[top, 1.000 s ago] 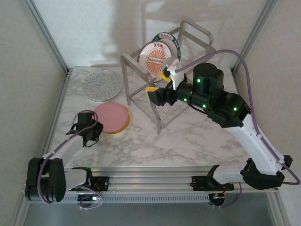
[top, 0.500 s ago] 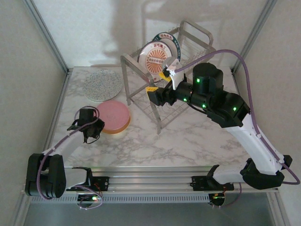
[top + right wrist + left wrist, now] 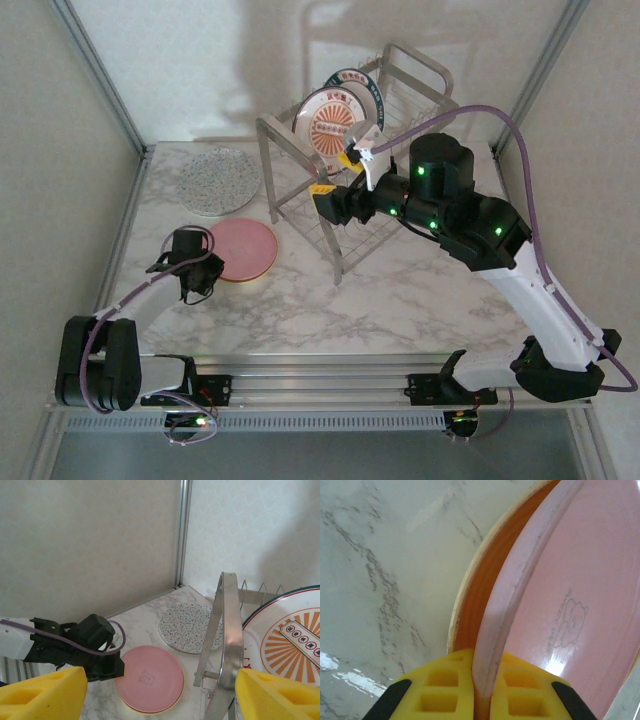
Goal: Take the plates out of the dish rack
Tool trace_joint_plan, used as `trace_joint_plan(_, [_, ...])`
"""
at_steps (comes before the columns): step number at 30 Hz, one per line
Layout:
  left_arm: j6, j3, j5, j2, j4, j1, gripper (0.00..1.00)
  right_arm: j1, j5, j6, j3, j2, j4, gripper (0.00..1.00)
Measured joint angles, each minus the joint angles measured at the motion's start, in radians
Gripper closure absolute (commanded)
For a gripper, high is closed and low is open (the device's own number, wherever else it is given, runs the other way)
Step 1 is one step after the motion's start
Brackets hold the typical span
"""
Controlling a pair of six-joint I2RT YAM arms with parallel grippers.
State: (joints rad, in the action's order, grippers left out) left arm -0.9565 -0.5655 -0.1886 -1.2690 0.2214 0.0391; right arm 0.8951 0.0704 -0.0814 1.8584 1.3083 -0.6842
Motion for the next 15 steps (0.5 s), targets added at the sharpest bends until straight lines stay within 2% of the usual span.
trace_joint_plan(8, [0.016,-0.027,0.003,-0.002,0.019,0.006,0.56,0.000,0.000,-0.001,0.000,0.007,0.000,0.21])
trace_joint_plan(11, [0.015,-0.046,0.006,0.005,0.045,0.006,0.48,0.000,0.000,-0.002,0.000,0.008,0.000,0.21])
trace_joint_plan(15, [0.021,-0.070,0.012,0.031,0.095,0.006,0.41,0.000,-0.004,-0.002,0.000,0.011,0.000,0.21])
